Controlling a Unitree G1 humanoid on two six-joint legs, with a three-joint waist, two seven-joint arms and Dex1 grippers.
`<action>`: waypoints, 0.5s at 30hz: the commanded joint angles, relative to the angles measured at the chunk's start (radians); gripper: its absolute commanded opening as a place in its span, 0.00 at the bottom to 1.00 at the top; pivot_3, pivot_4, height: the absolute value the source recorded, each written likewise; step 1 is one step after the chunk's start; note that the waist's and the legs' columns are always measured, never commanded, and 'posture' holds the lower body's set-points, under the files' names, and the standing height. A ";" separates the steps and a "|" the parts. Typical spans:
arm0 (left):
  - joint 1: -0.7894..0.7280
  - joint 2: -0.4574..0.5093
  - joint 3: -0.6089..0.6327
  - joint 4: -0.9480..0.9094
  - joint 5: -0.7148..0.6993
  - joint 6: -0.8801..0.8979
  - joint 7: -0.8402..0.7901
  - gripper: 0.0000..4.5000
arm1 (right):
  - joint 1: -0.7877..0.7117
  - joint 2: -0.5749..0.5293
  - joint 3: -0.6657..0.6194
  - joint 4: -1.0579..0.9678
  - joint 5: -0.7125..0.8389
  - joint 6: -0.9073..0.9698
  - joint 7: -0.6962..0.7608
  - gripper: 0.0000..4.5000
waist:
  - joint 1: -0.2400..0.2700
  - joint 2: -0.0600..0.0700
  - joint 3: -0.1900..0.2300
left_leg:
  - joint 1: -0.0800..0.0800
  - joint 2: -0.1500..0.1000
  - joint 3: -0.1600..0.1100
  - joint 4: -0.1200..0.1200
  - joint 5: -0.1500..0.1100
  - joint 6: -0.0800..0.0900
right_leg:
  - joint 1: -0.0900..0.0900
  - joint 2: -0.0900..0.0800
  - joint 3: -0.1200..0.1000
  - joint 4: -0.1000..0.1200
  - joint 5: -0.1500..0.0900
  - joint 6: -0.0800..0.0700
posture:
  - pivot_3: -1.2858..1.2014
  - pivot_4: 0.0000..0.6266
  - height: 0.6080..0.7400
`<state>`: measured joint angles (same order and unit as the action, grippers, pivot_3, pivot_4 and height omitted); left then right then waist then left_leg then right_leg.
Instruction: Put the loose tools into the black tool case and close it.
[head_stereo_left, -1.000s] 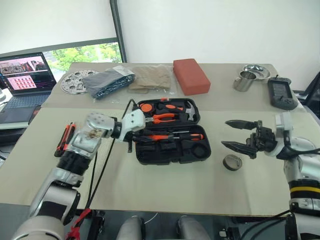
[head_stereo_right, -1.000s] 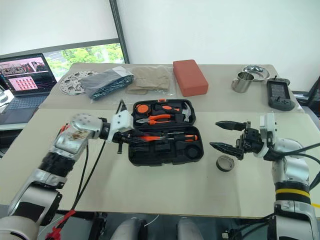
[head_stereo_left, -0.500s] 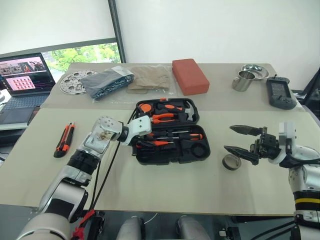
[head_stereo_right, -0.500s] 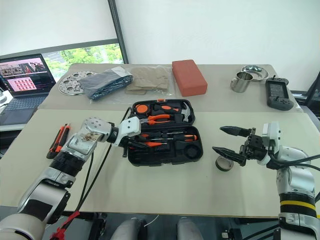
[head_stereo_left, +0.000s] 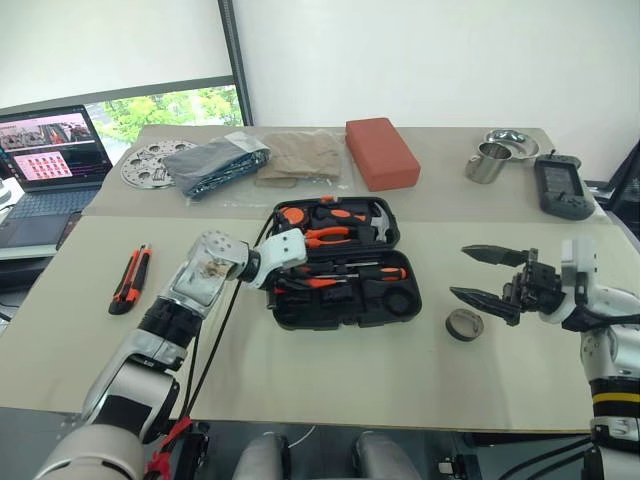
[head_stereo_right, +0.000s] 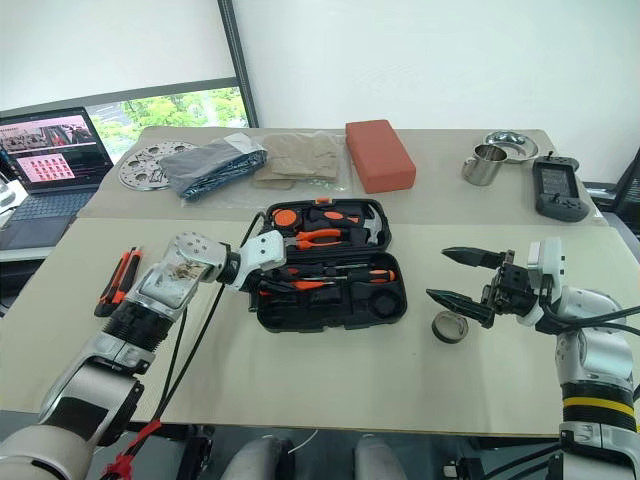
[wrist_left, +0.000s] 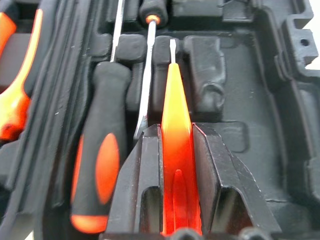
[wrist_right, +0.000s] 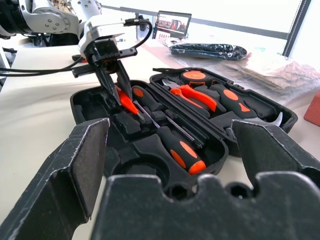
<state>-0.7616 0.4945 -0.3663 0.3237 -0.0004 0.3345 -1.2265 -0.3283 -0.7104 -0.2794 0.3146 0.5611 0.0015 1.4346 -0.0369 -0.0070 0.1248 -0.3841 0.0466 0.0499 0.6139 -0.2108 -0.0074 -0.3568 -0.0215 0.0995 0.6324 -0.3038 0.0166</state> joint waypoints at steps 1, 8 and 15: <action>0.009 -0.012 -0.015 -0.031 0.001 0.018 -0.004 0.09 | -0.024 -0.019 -0.010 -0.006 0.003 -0.010 0.008 1.00 | 0.001 0.000 0.000 | 0.000 0.000 0.000 0.000 0.000 0.000 | 0.000 0.000 0.000 0.000 0.000 0.000 | 0.52 0.24 1.00; -0.012 -0.025 -0.032 -0.007 0.022 0.043 0.002 0.09 | -0.032 -0.022 -0.009 -0.004 0.002 -0.006 0.013 1.00 | 0.004 0.000 0.000 | 0.000 0.000 -0.001 0.000 0.000 0.000 | 0.001 0.000 0.000 -0.001 0.000 0.000 | 0.52 0.24 1.00; -0.018 -0.005 -0.075 -0.003 0.063 0.059 -0.023 0.09 | -0.023 -0.023 -0.011 -0.020 0.006 0.002 0.005 1.00 | 0.003 0.001 -0.001 | 0.001 0.000 -0.001 0.000 0.000 0.000 | 0.002 0.000 0.000 -0.001 0.000 0.000 | 0.52 0.24 1.00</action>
<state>-0.7851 0.4750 -0.3974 0.3176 0.0379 0.3809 -1.2219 -0.3399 -0.7119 -0.2785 0.3226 0.5603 0.0038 1.4388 -0.0338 -0.0060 0.1241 -0.3832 0.0461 0.0490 0.6140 -0.2108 -0.0074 -0.3549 -0.0215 0.0994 0.6319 -0.3038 0.0167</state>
